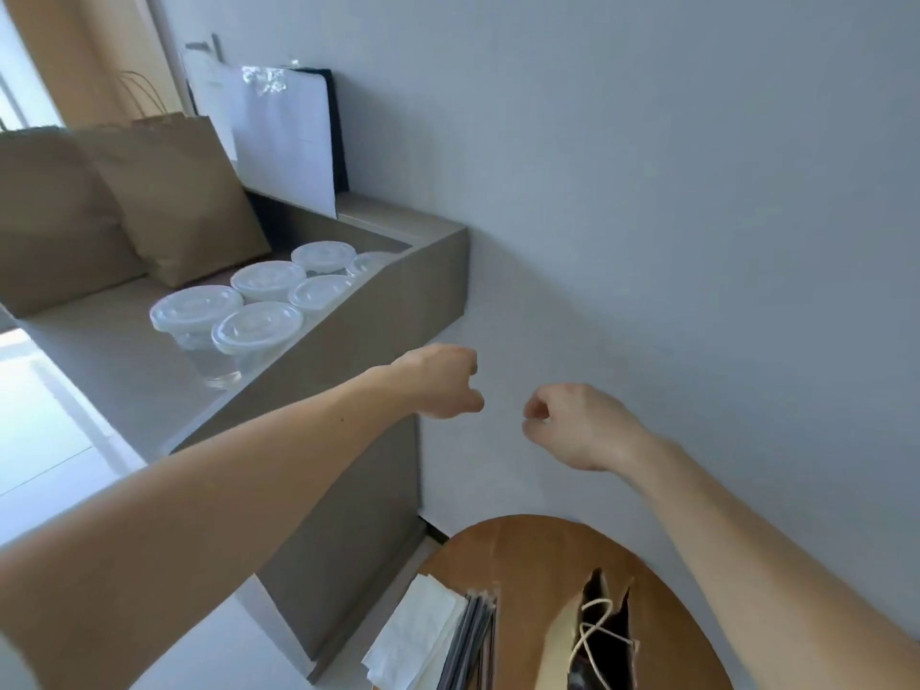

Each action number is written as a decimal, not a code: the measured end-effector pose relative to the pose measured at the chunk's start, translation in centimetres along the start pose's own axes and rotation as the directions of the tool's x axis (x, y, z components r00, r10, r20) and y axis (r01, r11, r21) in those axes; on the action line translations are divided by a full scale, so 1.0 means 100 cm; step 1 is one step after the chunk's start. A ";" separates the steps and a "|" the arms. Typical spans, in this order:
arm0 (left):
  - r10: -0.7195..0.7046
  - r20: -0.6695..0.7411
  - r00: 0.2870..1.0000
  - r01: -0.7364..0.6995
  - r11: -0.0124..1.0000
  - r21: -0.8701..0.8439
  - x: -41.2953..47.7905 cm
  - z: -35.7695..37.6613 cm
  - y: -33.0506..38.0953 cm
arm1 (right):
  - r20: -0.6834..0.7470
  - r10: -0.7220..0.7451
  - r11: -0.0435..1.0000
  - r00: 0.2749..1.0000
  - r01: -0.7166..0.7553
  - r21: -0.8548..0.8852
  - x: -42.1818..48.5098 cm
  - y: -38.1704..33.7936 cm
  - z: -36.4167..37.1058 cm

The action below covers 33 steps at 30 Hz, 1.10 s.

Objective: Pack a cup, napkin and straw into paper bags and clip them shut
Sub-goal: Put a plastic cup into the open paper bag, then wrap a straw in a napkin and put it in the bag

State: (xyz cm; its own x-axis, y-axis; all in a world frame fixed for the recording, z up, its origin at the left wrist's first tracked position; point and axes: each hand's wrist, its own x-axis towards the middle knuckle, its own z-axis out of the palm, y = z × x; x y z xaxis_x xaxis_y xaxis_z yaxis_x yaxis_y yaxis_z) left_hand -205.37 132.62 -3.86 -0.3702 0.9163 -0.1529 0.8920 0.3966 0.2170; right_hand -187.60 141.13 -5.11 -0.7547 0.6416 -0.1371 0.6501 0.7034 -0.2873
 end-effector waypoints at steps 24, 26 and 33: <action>-0.233 0.537 0.811 0.361 0.921 -0.145 -0.001 0.345 -0.162 | 0.382 0.577 0.640 0.722 -0.690 0.338 0.048 0.002 0.445; -0.247 0.538 0.806 0.371 0.919 -0.134 0.000 0.353 -0.167 | 0.349 0.619 0.630 0.703 -0.710 0.314 0.054 0.004 0.453; -0.264 0.551 0.791 0.405 0.902 -0.149 0.001 0.366 -0.171 | 0.295 0.616 0.710 0.730 -0.677 0.192 0.065 0.011 0.467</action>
State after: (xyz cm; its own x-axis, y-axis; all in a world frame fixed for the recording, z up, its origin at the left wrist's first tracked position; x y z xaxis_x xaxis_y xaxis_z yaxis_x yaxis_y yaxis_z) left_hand -211.17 123.94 -42.84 -0.3857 0.5895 -0.7097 0.6157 0.7373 0.2779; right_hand -195.92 131.79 -50.63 -0.1764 0.8118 -0.5566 0.9560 0.0067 -0.2932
